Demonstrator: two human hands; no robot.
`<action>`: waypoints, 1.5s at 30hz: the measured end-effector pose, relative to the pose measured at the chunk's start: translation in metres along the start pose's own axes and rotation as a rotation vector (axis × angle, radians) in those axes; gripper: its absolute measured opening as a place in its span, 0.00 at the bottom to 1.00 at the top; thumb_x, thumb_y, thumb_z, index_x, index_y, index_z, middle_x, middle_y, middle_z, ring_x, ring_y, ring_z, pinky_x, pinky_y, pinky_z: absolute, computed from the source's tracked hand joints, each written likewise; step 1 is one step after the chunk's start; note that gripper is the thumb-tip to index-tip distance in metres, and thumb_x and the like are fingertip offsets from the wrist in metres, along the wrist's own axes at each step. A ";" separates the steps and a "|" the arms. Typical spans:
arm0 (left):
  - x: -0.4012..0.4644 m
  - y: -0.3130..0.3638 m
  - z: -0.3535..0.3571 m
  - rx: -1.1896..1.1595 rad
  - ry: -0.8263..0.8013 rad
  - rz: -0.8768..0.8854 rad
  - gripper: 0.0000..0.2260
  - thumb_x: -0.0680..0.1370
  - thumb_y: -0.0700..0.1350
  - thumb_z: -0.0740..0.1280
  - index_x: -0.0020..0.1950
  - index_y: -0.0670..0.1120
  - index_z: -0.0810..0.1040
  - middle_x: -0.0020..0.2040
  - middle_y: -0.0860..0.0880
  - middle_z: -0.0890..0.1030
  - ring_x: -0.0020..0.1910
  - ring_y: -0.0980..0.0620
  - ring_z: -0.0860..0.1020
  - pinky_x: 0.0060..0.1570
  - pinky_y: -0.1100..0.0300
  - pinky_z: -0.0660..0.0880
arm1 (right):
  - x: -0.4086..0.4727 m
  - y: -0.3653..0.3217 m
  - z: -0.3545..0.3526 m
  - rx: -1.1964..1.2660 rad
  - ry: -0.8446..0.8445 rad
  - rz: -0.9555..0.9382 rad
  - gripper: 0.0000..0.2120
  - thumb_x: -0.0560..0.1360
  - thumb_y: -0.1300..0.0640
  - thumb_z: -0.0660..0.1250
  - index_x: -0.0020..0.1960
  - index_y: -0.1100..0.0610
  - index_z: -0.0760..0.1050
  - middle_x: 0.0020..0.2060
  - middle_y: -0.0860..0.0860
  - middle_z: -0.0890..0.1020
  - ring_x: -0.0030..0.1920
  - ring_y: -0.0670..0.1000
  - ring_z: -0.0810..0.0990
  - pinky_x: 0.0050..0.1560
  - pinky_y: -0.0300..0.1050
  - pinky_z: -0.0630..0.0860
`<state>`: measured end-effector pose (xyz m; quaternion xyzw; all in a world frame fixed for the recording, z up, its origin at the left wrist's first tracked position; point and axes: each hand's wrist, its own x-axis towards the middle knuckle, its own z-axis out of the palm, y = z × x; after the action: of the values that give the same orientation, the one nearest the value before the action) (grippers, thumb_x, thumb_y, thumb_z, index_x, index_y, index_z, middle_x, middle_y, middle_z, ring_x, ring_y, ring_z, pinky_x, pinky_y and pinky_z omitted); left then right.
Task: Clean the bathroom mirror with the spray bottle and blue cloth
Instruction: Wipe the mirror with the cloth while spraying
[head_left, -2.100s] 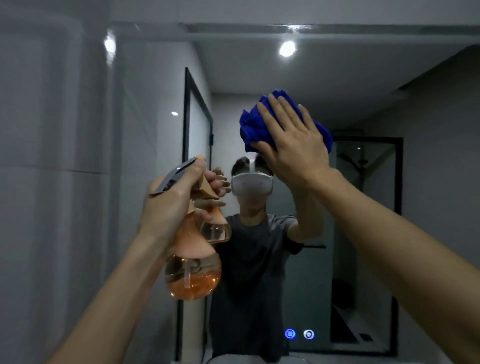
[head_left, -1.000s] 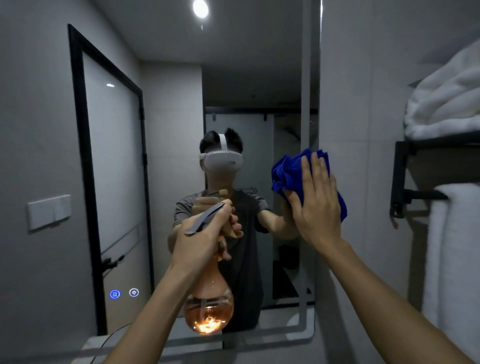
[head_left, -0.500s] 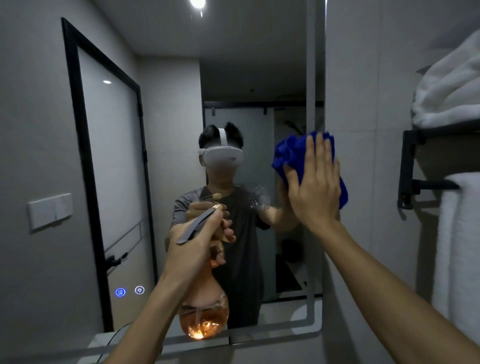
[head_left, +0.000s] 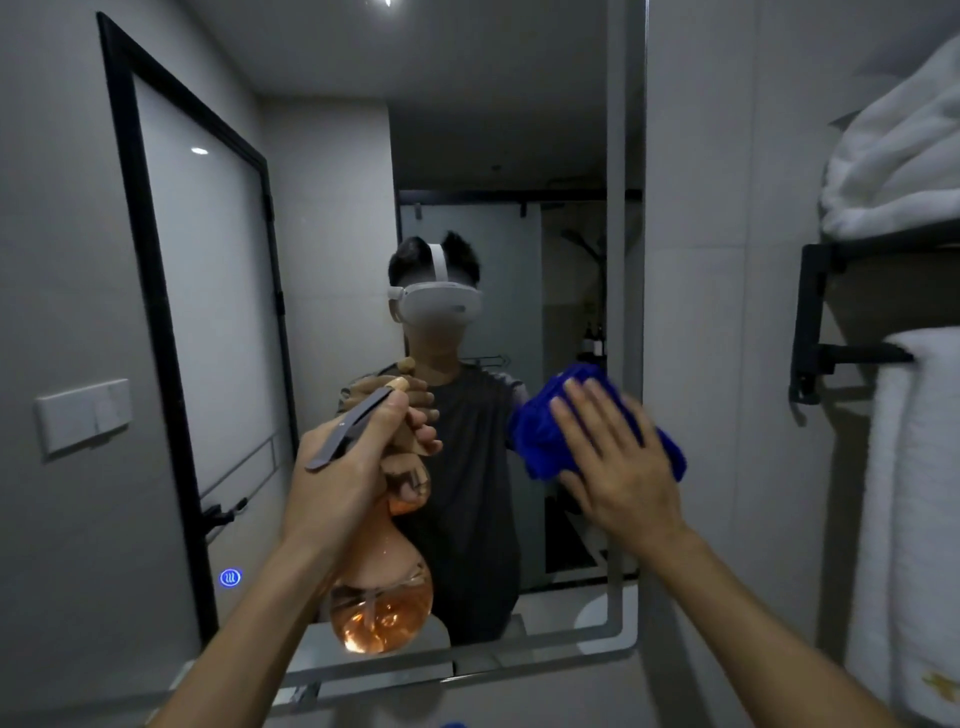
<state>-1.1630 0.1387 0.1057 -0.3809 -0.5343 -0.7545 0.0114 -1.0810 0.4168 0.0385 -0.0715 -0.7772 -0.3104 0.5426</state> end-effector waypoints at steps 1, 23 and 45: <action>0.000 0.001 0.001 -0.002 0.000 0.003 0.09 0.76 0.51 0.67 0.44 0.48 0.86 0.43 0.43 0.87 0.43 0.47 0.86 0.43 0.57 0.82 | 0.009 0.010 -0.002 -0.002 0.026 0.064 0.32 0.79 0.48 0.62 0.78 0.60 0.57 0.77 0.59 0.62 0.77 0.59 0.62 0.74 0.62 0.60; 0.002 0.002 -0.013 -0.024 0.001 -0.007 0.11 0.78 0.48 0.66 0.51 0.43 0.84 0.45 0.40 0.86 0.43 0.49 0.86 0.43 0.65 0.81 | 0.000 -0.006 -0.004 -0.057 0.011 0.076 0.33 0.76 0.41 0.61 0.77 0.52 0.60 0.75 0.55 0.64 0.60 0.60 0.69 0.54 0.60 0.72; 0.004 0.006 -0.116 0.186 0.098 -0.063 0.13 0.80 0.50 0.66 0.46 0.43 0.84 0.38 0.43 0.86 0.40 0.45 0.85 0.35 0.53 0.77 | 0.155 -0.053 -0.019 0.062 0.101 0.334 0.33 0.82 0.41 0.53 0.80 0.58 0.51 0.79 0.58 0.55 0.80 0.56 0.53 0.78 0.58 0.51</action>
<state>-1.2285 0.0427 0.0970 -0.3238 -0.6125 -0.7194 0.0493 -1.1513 0.3287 0.1590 -0.1671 -0.7357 -0.1949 0.6268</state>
